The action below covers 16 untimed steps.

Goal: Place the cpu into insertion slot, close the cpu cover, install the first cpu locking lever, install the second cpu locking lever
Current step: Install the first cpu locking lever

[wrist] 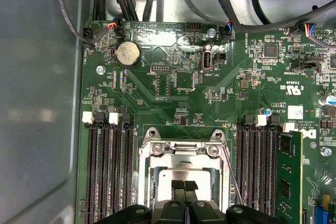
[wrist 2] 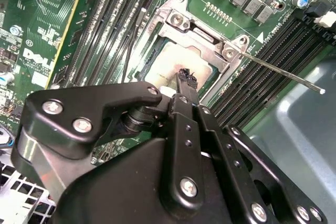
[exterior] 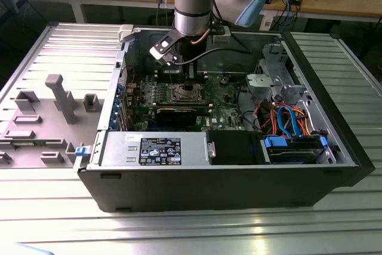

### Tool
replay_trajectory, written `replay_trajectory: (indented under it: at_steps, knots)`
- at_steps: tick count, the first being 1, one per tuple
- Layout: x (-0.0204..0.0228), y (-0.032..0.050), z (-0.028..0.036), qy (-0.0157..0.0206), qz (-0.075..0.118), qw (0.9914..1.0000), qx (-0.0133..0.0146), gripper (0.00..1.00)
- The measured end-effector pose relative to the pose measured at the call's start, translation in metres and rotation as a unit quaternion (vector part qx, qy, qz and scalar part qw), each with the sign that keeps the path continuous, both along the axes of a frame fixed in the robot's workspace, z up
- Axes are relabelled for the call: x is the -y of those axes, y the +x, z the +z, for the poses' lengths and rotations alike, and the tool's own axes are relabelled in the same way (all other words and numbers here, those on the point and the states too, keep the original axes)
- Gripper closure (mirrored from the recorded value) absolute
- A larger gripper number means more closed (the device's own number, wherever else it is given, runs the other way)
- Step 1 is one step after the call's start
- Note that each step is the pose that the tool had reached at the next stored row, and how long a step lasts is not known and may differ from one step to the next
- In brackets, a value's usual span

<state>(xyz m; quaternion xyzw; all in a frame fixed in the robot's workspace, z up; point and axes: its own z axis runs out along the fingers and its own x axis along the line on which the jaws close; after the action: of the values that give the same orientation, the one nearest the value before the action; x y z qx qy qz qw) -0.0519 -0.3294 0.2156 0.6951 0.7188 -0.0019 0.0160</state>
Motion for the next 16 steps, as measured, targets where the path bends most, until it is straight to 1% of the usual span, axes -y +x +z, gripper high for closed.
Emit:
replay_trajectory:
  at_steps: [9, 10, 12, 13, 15, 16]
  knots:
    - [0.0001, -0.0001, 0.001, -0.0002, 0.0, 1.0, -0.0002, 0.89]
    - [0.0001, 0.0, 0.0028, -0.0001, 0.001, 1.0, -0.0001, 0.89]
    - [0.0, 0.0, 0.0123, 0.0, 0.001, 1.0, -0.0001, 0.89]
    - [0.0001, 0.0, 0.0143, 0.0, 0.001, 1.0, -0.0001, 0.89]
    - [0.0, 0.0, 0.0146, 0.0003, 0.007, 0.99998, -0.0002, 0.89]
    - [0.0, 0.0, 0.0147, 0.0005, 0.013, 0.99991, -0.0004, 0.89]
